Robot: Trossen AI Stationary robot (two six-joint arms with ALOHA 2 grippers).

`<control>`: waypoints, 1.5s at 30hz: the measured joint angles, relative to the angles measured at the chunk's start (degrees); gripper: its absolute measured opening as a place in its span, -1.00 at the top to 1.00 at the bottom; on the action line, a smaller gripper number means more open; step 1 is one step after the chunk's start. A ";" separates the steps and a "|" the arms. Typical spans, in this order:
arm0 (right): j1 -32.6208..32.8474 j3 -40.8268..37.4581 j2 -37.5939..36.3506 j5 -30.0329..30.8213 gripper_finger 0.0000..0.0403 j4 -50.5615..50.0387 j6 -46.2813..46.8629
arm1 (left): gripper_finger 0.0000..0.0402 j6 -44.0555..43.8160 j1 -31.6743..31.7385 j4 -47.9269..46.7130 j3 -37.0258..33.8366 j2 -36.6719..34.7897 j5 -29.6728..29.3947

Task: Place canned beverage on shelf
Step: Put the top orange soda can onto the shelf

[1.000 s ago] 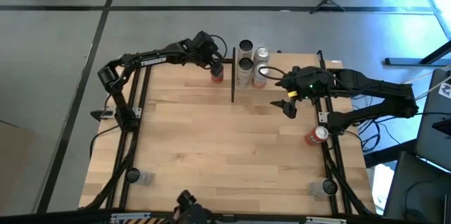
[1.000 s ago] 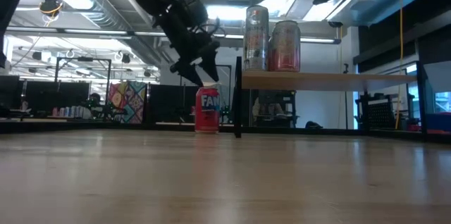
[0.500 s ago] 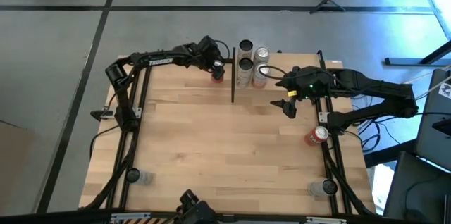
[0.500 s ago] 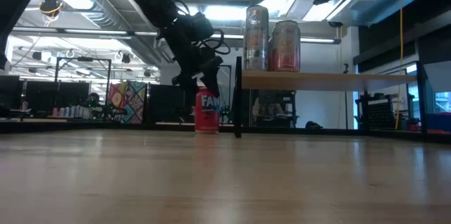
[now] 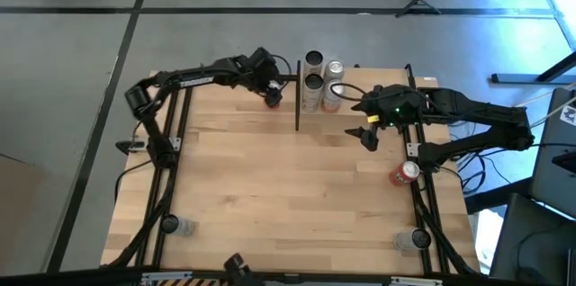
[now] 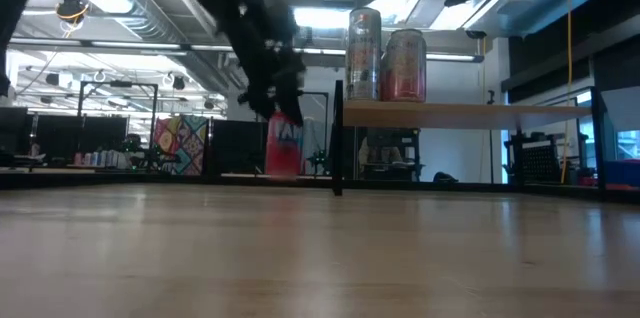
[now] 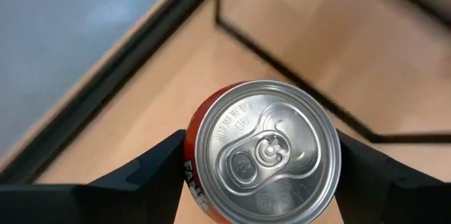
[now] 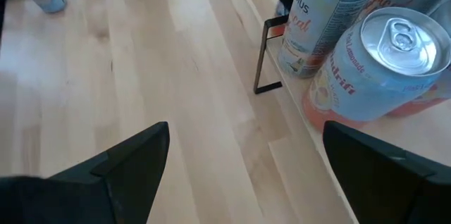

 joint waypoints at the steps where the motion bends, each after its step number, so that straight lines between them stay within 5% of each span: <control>1: 0.00 0.00 0.00 0.00 -0.80 0.11 0.19 | -0.32 0.41 -0.63 -0.91 0.03 -2.00 0.00; 7: 0.00 0.00 0.58 -0.74 -0.80 5.85 1.15 | -0.32 1.67 -5.35 -10.10 0.13 -14.77 6.03; 12: 0.00 0.02 4.29 -2.93 -0.80 15.27 1.19 | -0.32 1.31 -11.50 -9.92 0.22 -24.34 12.85; 18: 0.07 0.02 11.94 -8.19 -0.80 30.05 1.05 | -0.32 -2.30 -18.61 -6.77 0.22 -29.69 14.03; 25: 0.07 0.32 21.14 -13.88 -0.80 45.24 1.70 | -0.32 -2.21 -23.91 -5.48 0.22 -29.24 14.05; 39: 0.07 5.33 31.49 -22.63 -0.80 46.35 2.33 | -0.32 -1.60 -25.07 -4.25 0.22 -26.34 12.58; 45: 0.07 5.38 32.00 -22.79 -0.50 46.37 1.48 | -0.32 -1.80 -25.05 -3.38 0.22 -25.67 13.16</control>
